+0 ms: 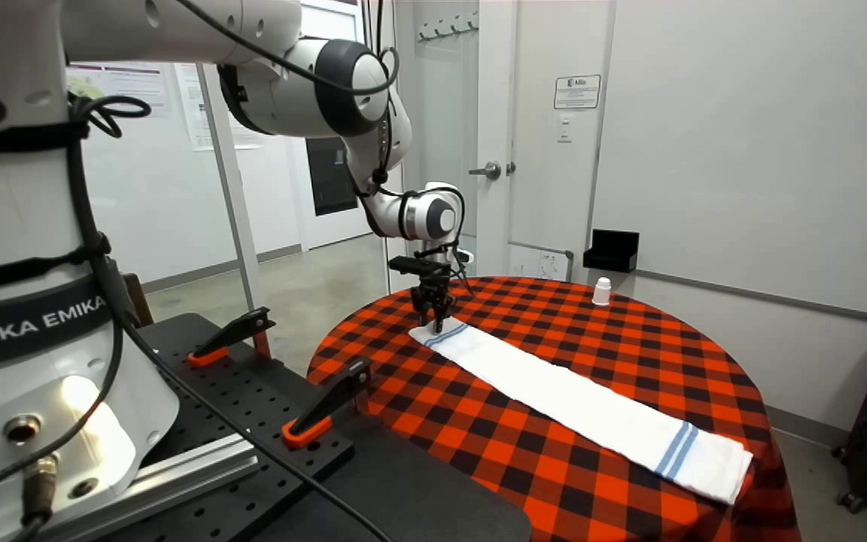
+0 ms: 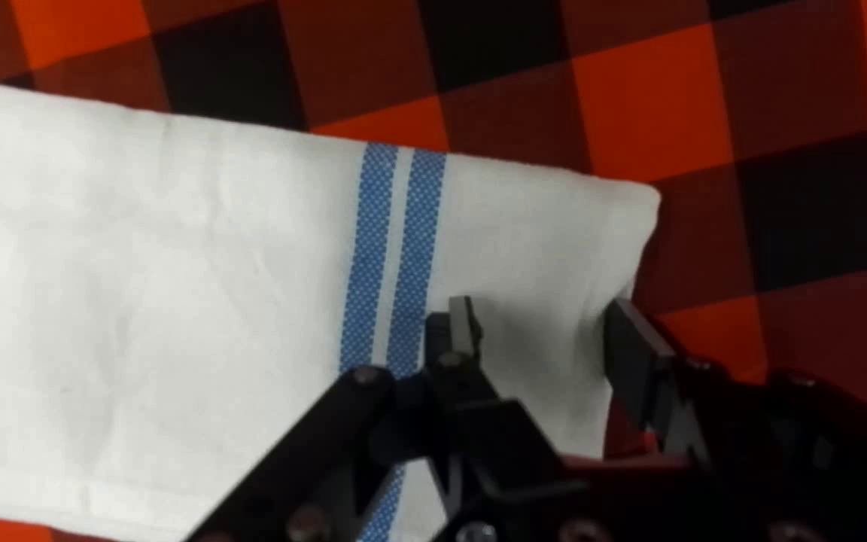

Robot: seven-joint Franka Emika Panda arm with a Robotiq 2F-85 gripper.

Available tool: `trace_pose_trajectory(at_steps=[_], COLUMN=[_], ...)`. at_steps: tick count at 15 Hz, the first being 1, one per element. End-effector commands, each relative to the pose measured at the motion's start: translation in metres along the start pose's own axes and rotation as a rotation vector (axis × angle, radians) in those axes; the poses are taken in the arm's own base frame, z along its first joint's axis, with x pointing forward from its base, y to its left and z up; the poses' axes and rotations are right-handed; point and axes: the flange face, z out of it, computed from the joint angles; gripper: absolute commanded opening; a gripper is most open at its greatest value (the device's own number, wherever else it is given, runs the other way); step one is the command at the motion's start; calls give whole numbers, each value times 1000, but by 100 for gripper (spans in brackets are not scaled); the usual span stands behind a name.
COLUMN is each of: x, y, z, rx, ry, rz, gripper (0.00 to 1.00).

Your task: Fold the white towel

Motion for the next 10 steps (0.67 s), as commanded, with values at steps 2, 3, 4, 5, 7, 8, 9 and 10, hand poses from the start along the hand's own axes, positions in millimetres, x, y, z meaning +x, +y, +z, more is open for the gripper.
trace_pose_trajectory(at_steps=[2,3,4,5,7,8,9,10], x=[-2,-3,-2,-2,-1,-1,-1,-1], y=[-3,-3,-4,-5,-6,-8,-9,-9], z=[2,3,2,2,0,-2,-2,-3], rx=[21,22,22,22,23,24,25,25], ry=[-8,-9,-8,-6,-2,0,1,1], rz=[-19,-22,-26,-29,-35,-41,-46,-51], gripper=[72,50,40,39,26,17,10,1])
